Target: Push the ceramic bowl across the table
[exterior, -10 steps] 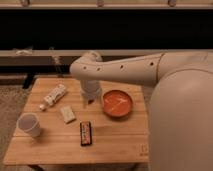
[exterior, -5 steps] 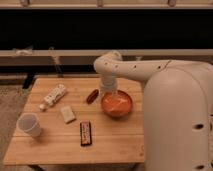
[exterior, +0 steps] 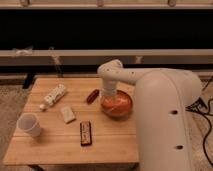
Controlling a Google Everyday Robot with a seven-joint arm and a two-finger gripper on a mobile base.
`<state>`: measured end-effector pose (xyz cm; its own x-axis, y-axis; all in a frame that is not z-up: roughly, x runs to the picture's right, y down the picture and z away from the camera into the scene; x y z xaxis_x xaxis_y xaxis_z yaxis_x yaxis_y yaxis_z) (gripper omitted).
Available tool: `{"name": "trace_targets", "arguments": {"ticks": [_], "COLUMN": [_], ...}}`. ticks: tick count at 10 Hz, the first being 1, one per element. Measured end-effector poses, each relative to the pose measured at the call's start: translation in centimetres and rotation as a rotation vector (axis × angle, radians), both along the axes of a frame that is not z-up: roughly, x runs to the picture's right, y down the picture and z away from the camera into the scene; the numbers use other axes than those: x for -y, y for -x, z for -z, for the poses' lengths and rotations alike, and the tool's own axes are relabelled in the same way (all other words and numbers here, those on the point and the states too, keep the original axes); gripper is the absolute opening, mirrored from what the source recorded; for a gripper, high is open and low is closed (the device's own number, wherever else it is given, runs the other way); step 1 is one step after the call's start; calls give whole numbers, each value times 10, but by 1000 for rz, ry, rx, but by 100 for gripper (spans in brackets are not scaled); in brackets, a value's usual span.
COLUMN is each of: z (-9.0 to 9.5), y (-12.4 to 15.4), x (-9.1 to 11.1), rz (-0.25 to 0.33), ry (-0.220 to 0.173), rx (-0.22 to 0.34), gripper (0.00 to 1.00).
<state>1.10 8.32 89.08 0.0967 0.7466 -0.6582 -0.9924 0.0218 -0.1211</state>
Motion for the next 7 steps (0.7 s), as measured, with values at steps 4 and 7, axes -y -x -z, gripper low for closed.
{"name": "trace_targets", "arguments": {"ticks": [4, 7], "z": [-7, -16], "y": [10, 12], "x": [-14, -24], "rz": [24, 50], "ry": [42, 61], "rx": [10, 1], "gripper": [65, 61]}}
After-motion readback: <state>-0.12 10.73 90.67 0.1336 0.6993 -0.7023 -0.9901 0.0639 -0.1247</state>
